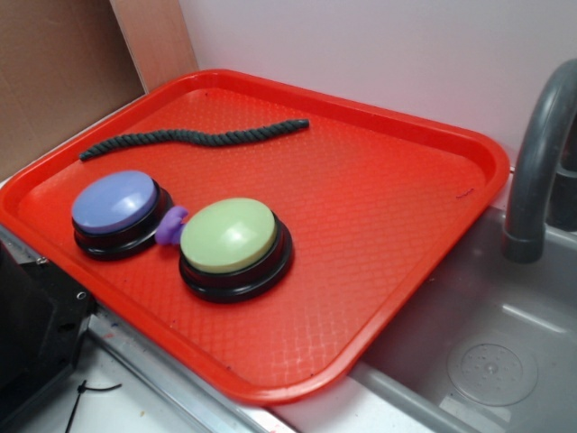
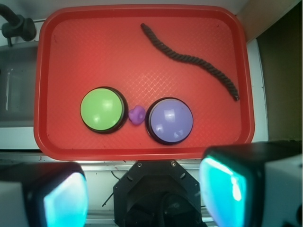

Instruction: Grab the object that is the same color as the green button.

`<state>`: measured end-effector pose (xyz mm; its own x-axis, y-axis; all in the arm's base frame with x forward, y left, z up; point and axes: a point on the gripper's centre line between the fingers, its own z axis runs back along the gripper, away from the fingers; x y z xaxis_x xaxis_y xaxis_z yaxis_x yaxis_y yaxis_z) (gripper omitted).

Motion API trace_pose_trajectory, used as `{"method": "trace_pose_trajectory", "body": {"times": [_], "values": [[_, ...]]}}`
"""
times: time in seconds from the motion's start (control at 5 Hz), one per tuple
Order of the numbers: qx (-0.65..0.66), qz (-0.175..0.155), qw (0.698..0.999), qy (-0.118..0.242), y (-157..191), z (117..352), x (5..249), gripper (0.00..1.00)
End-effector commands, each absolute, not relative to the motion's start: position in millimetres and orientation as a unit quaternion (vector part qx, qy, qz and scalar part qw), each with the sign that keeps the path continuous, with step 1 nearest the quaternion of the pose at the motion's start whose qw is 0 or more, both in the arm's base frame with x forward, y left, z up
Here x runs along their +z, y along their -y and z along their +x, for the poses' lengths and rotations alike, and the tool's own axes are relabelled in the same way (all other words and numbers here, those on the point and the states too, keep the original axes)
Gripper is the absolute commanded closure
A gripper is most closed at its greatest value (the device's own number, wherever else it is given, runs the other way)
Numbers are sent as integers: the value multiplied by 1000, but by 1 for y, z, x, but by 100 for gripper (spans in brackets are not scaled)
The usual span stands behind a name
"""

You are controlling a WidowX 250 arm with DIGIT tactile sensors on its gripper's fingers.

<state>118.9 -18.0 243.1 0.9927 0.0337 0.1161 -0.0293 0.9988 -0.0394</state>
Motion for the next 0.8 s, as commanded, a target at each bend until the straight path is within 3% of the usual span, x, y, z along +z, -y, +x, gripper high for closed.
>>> {"method": "trace_pose_trajectory", "body": {"times": [0.0,0.4,0.6], "values": [[16,-19,998,58,18,119,243,0],[-14,-31,997,76,-20,138,227,0],[-68,-35,993,87,-58,162,195,0]]}}
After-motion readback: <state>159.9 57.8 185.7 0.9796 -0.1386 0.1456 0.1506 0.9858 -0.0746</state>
